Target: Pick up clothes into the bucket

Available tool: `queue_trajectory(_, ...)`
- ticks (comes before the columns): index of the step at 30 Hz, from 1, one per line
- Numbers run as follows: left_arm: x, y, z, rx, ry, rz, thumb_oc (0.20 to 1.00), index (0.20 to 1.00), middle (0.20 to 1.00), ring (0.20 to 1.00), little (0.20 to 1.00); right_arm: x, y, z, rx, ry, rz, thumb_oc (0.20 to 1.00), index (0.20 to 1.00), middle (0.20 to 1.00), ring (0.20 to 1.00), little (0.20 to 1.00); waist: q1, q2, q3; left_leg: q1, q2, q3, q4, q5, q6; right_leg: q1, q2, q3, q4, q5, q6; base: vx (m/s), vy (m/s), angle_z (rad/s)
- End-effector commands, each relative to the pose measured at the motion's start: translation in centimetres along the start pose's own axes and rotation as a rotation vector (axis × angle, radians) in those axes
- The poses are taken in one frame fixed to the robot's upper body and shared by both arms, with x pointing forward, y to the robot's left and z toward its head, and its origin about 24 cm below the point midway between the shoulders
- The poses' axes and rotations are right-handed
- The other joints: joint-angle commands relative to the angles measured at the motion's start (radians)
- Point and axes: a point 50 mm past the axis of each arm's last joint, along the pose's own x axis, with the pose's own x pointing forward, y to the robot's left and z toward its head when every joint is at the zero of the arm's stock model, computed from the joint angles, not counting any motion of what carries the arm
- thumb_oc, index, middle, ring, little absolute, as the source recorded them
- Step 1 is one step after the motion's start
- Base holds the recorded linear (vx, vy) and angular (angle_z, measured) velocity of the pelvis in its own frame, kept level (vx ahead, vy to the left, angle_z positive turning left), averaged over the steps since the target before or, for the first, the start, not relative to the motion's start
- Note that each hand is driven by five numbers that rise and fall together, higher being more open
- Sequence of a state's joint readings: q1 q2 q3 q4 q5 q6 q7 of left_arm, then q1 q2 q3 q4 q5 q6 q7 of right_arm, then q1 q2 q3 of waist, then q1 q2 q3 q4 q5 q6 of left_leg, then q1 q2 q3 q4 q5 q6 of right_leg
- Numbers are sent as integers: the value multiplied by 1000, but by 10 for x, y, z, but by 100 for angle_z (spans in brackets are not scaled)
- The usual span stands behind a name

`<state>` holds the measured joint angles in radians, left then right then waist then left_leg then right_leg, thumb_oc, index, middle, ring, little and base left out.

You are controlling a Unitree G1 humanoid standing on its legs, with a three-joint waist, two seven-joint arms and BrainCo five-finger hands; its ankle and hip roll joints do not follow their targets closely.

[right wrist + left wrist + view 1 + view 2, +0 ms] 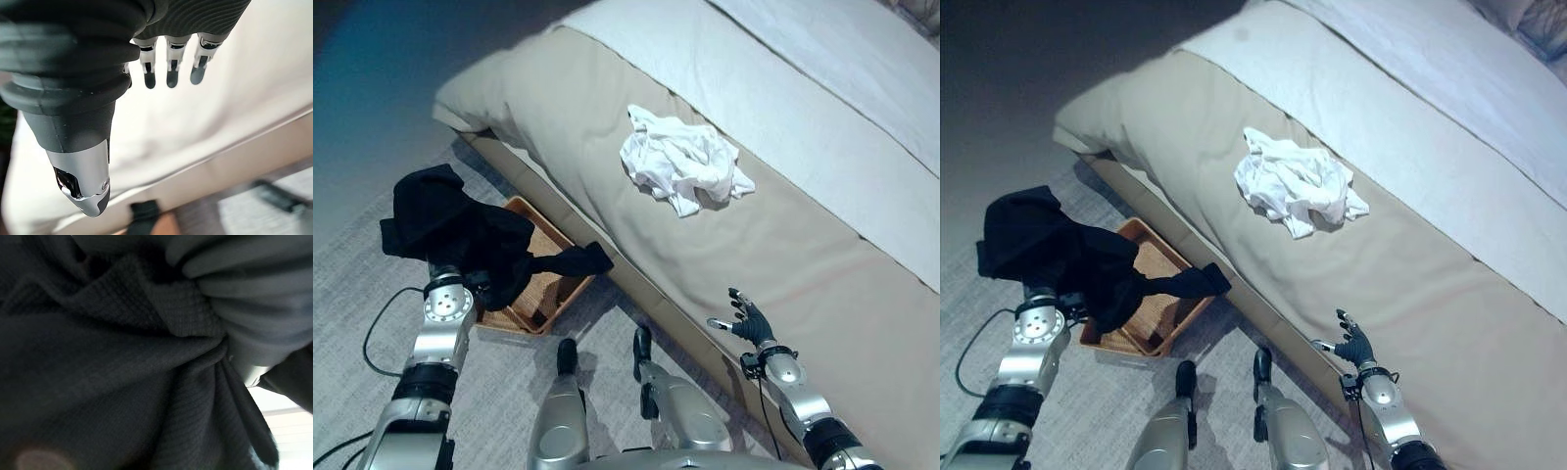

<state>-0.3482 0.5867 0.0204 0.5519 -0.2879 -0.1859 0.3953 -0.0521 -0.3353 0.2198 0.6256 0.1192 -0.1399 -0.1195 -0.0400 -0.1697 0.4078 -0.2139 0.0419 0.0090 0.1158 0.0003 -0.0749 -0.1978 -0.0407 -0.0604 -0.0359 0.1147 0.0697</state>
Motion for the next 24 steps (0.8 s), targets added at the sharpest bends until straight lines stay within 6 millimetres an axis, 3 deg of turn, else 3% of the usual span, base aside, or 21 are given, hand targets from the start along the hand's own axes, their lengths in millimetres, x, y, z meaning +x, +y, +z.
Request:
queue_trajectory(1,29,17,53,38,-216,90,200,200,200,200,200,5,4,19,-26,-103,-9,1000,1000,1000,1000,1000,-12,-42,-13,-106,-11,-18,194,-89,32,-6,-76,-2,49,3,85,-68,16,-5)
queue_trajectory(7,55,26,82,66,-242,146,200,200,200,200,200,6,6,15,-42,-84,-20,1000,1000,1000,1000,1000,-39,-102,52,-216,1,-28,277,-101,33,-79,-63,8,47,24,88,-46,-5,-2)
queue_trajectory(9,55,26,83,66,-244,145,200,200,200,200,200,7,6,15,-41,-85,-21,1000,1000,1000,1000,1000,-38,-102,52,-220,2,-29,282,-102,33,-82,-62,7,48,24,88,-19,-14,-6)
queue_trajectory(13,70,30,107,85,-267,179,200,200,200,200,200,7,8,21,-22,-116,-24,1000,1000,1000,1000,1000,-46,-136,90,-293,19,-34,357,-134,33,-120,-41,13,39,37,91,-26,-18,-8)
queue_trajectory(18,78,31,113,148,-246,179,200,200,200,200,200,9,8,30,-5,-151,-31,1000,1000,1000,1000,1000,-58,-153,110,-350,23,-45,392,-141,34,-155,-33,8,35,44,92,0,0,0)
queue_trajectory(19,82,30,110,179,-195,170,1000,1000,1000,1000,1000,9,8,33,-2,-165,-28,1000,1000,1000,1000,1000,-67,-158,112,-375,22,-46,407,-146,35,-171,-30,7,32,47,92,0,0,0)
queue_trajectory(24,86,32,88,223,-41,165,1000,1000,1000,1000,1000,12,8,47,16,-213,-28,1000,1000,1000,1000,1000,-83,-165,112,-417,23,-45,437,-156,40,-201,-21,13,27,54,93,2,7,-2)
